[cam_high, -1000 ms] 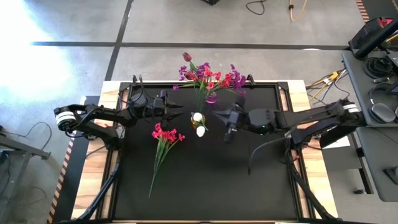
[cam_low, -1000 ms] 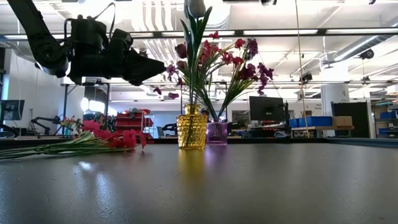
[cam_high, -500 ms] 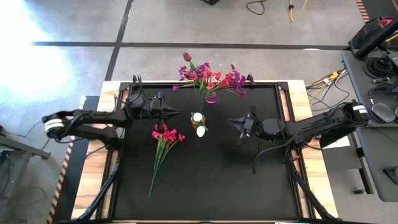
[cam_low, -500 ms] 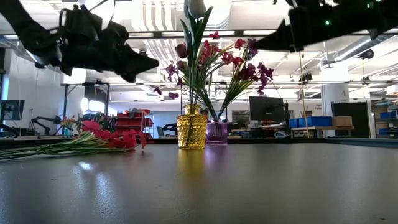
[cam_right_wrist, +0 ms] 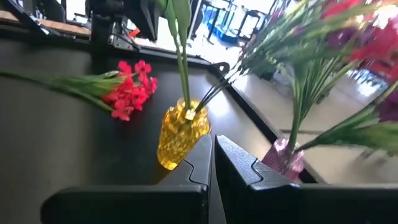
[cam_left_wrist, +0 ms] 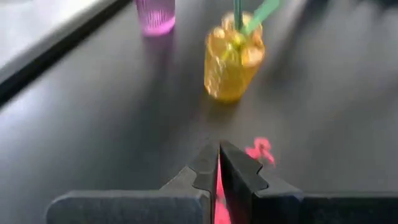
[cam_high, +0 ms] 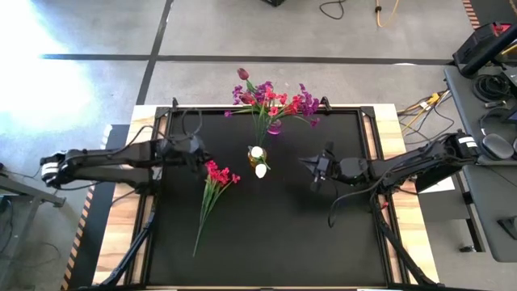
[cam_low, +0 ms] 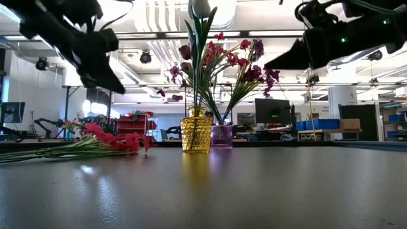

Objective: Sort flowers into vase by color
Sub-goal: Put the red flowers into the yellow vase

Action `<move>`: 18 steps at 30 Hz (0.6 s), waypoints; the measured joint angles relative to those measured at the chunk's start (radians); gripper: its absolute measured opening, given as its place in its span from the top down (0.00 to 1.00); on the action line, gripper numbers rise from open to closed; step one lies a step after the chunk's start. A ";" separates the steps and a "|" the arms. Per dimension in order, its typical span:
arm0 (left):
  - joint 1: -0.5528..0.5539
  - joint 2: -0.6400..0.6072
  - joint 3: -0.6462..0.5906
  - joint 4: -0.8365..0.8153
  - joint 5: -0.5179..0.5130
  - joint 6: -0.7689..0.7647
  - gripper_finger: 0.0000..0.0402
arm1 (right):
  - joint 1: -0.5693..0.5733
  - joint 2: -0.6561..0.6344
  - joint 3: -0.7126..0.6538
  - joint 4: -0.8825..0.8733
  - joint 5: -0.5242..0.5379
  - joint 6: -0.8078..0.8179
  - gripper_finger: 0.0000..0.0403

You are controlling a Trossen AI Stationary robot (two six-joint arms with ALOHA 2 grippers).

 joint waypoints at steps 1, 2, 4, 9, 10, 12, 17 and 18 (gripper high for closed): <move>-0.030 0.005 0.028 -0.060 -0.020 -0.033 0.99 | 0.000 0.000 -0.008 -0.001 -0.003 0.012 0.97; -0.057 0.013 0.057 -0.115 -0.028 -0.066 0.99 | 0.000 0.000 -0.014 -0.009 -0.003 0.023 0.97; -0.105 0.037 0.112 -0.213 -0.034 -0.146 0.99 | 0.000 0.000 -0.023 -0.020 -0.003 0.048 0.97; -0.213 0.142 0.240 -0.431 -0.037 -0.330 0.92 | 0.000 0.001 -0.024 -0.040 -0.003 0.077 0.97; -0.233 0.168 0.260 -0.463 -0.037 -0.354 0.90 | 0.000 0.001 -0.024 -0.039 -0.003 0.080 0.97; -0.270 0.225 0.293 -0.509 -0.037 -0.392 0.86 | 0.000 0.001 -0.024 -0.039 -0.003 0.081 0.97; -0.336 0.373 0.367 -0.622 -0.081 -0.496 0.73 | 0.000 0.001 -0.024 -0.038 -0.003 0.088 0.97; -0.346 0.394 0.376 -0.641 -0.106 -0.509 0.71 | 0.000 0.001 -0.024 -0.038 -0.003 0.088 0.97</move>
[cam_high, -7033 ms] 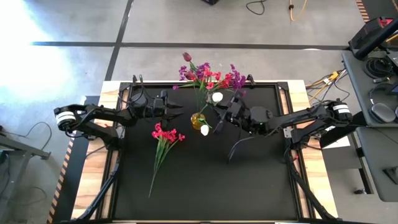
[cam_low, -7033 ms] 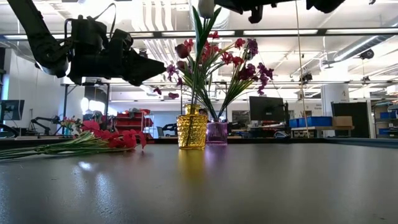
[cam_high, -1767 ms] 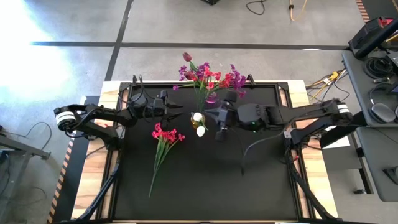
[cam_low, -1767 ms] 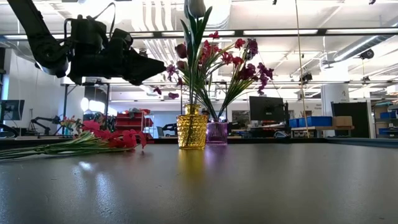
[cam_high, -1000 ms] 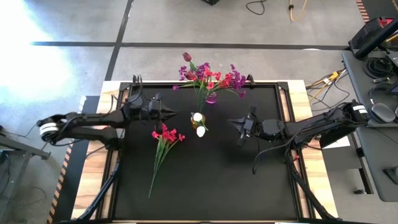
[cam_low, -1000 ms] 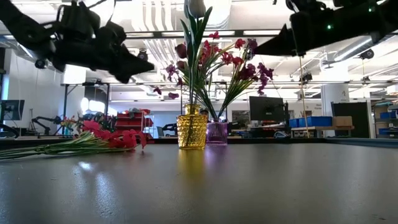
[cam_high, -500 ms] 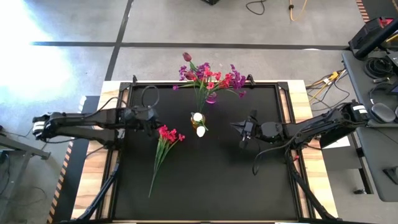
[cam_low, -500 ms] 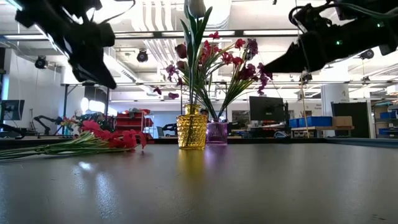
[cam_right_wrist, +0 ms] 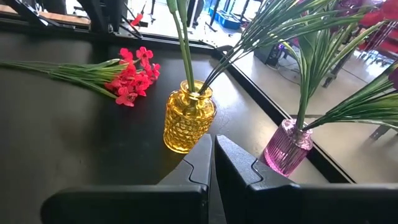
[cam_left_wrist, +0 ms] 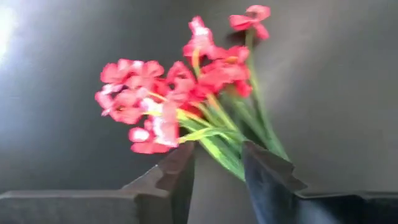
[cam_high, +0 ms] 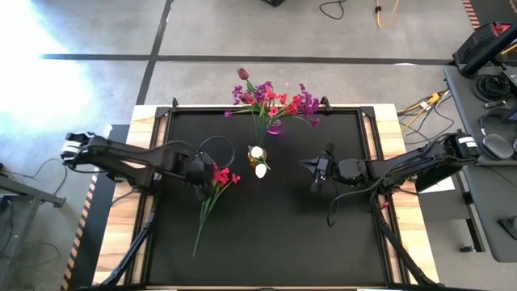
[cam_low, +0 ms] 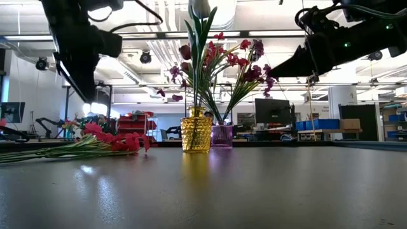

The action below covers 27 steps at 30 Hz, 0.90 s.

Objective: Sort flowers into vase by color
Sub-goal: Put the red flowers into the yellow vase

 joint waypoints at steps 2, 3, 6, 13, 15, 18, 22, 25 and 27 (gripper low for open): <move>-0.012 0.026 0.005 -0.019 -0.040 -0.022 0.67 | 0.000 0.000 0.000 0.000 0.000 0.000 0.97; -0.013 0.033 0.003 -0.019 -0.044 -0.030 0.66 | 0.000 0.000 0.000 0.000 0.000 0.000 0.97; -0.012 0.030 -0.026 -0.012 -0.043 -0.065 0.64 | 0.000 0.000 0.000 0.000 0.000 0.000 0.97; -0.014 -0.006 -0.111 0.105 0.123 -0.163 0.59 | 0.000 0.000 0.000 0.001 0.000 0.000 0.97; -0.015 0.005 -0.126 0.150 0.159 -0.196 0.55 | 0.000 0.000 0.000 0.001 0.000 0.000 0.97; -0.015 0.036 -0.143 0.189 0.217 -0.230 0.48 | 0.000 0.000 0.000 0.006 0.000 0.009 0.97; -0.021 0.083 -0.145 0.193 0.239 -0.262 0.38 | 0.000 0.000 0.000 0.009 0.000 0.010 0.97; -0.031 0.122 -0.137 0.192 0.240 -0.267 0.33 | 0.000 0.000 0.000 0.009 0.000 0.011 0.97; -0.037 0.147 -0.128 0.199 0.240 -0.267 0.30 | 0.000 0.000 0.000 0.009 0.000 0.011 0.97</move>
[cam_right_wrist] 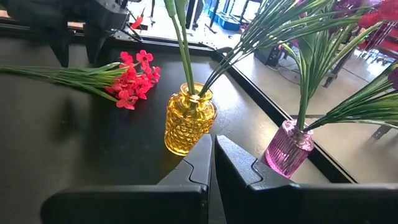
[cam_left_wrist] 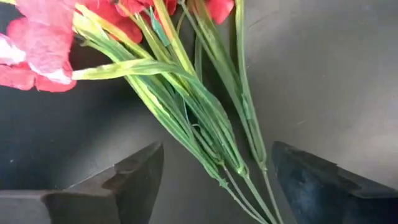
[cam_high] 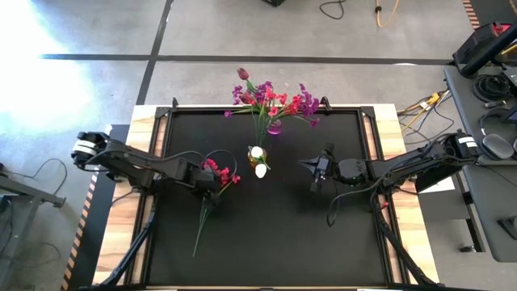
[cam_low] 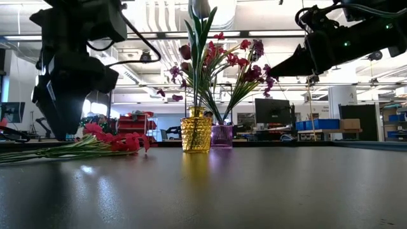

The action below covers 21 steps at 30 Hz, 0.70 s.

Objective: Sort flowers into vase by color
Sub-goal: Put the red flowers into the yellow vase

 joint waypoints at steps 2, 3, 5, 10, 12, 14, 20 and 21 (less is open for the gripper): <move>-0.005 0.026 0.008 -0.001 0.000 0.000 0.29 | 0.000 0.000 0.000 0.000 0.000 0.000 0.97; -0.007 0.041 0.011 0.001 0.000 0.000 0.29 | 0.000 0.000 0.000 0.000 0.000 0.000 0.97; -0.008 0.066 0.011 0.001 0.000 0.000 0.29 | 0.000 0.000 0.000 0.000 0.000 0.000 0.97; -0.009 0.126 0.011 0.001 -0.001 0.014 0.34 | 0.000 0.000 0.000 0.000 0.000 0.000 0.97; -0.013 0.142 0.011 0.001 -0.002 0.026 0.39 | 0.000 0.000 0.000 0.000 0.000 0.000 0.97; -0.020 0.150 0.011 0.000 -0.002 0.036 0.44 | 0.000 0.000 0.000 -0.001 0.000 0.001 0.97; -0.044 0.154 0.011 -0.002 -0.005 0.057 0.71 | 0.000 0.000 0.000 -0.004 -0.002 0.009 0.97; -0.048 0.153 0.011 -0.003 -0.004 0.061 0.76 | 0.000 0.000 0.000 -0.004 -0.003 0.009 0.97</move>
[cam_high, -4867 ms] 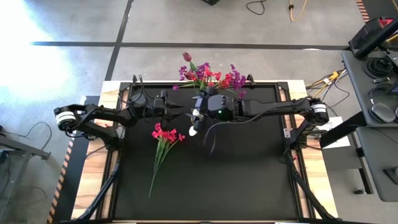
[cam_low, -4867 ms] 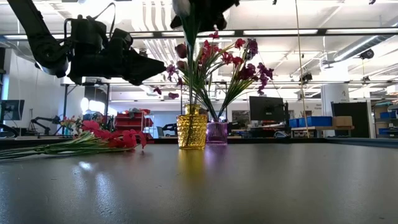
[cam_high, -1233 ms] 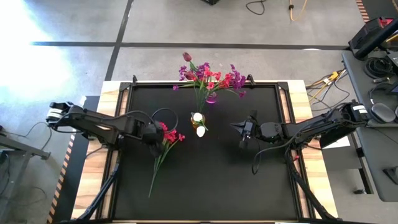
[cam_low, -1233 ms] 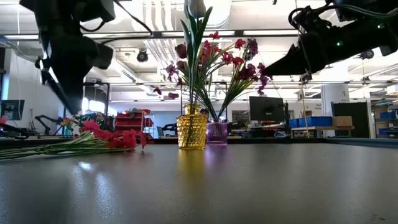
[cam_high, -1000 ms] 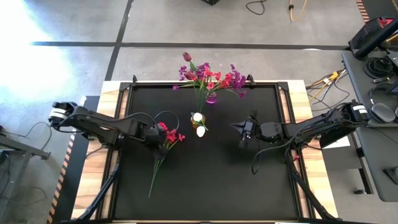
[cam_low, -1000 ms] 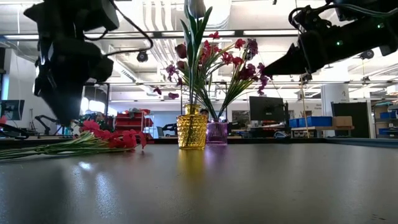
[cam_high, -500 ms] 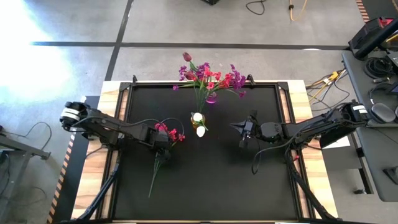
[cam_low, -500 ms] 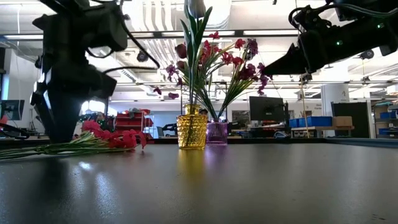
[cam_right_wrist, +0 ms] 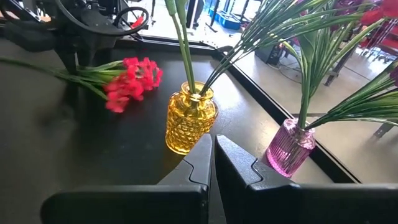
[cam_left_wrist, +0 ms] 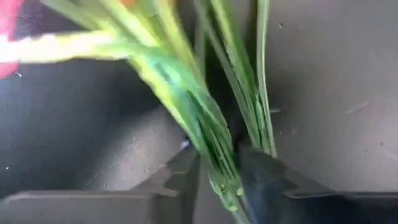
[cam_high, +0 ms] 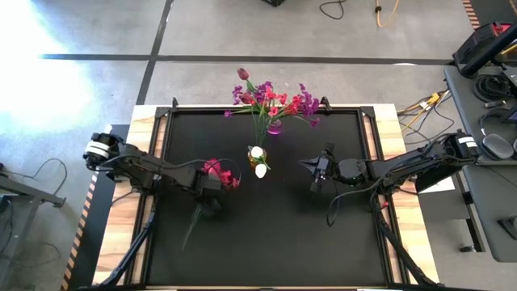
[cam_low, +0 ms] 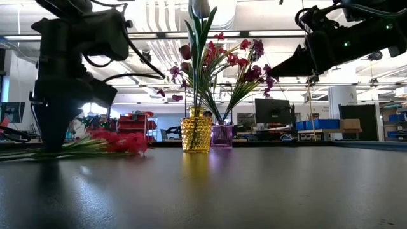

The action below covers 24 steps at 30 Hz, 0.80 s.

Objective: Sort flowers into vase by color
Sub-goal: Put the red flowers into the yellow vase

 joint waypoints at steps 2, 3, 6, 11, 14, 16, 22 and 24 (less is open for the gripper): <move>-0.006 -0.006 0.000 -0.001 0.001 0.005 0.86 | 0.000 0.000 0.000 0.000 0.000 0.000 0.97; -0.009 -0.013 0.000 -0.002 0.001 0.006 0.91 | 0.000 0.000 0.000 0.000 0.000 0.000 0.97; -0.020 -0.044 0.000 -0.010 -0.006 0.007 0.98 | 0.000 0.000 0.000 -0.001 0.000 -0.001 0.97; -0.035 -0.140 0.000 -0.018 -0.070 0.003 0.96 | 0.000 0.000 0.000 -0.001 0.000 -0.003 0.97; -0.041 -0.215 0.000 -0.018 -0.118 0.000 0.98 | 0.000 0.000 0.000 -0.003 0.000 -0.002 0.97; -0.045 -0.268 0.000 -0.018 -0.151 -0.001 0.99 | 0.000 0.000 0.000 -0.005 0.001 -0.004 0.97; -0.084 -0.418 0.000 0.042 -0.315 0.031 0.98 | 0.000 0.000 0.001 -0.051 0.001 -0.004 0.97; -0.106 -0.453 -0.002 0.097 -0.385 0.060 0.98 | 0.001 0.000 0.001 -0.064 0.001 -0.001 0.97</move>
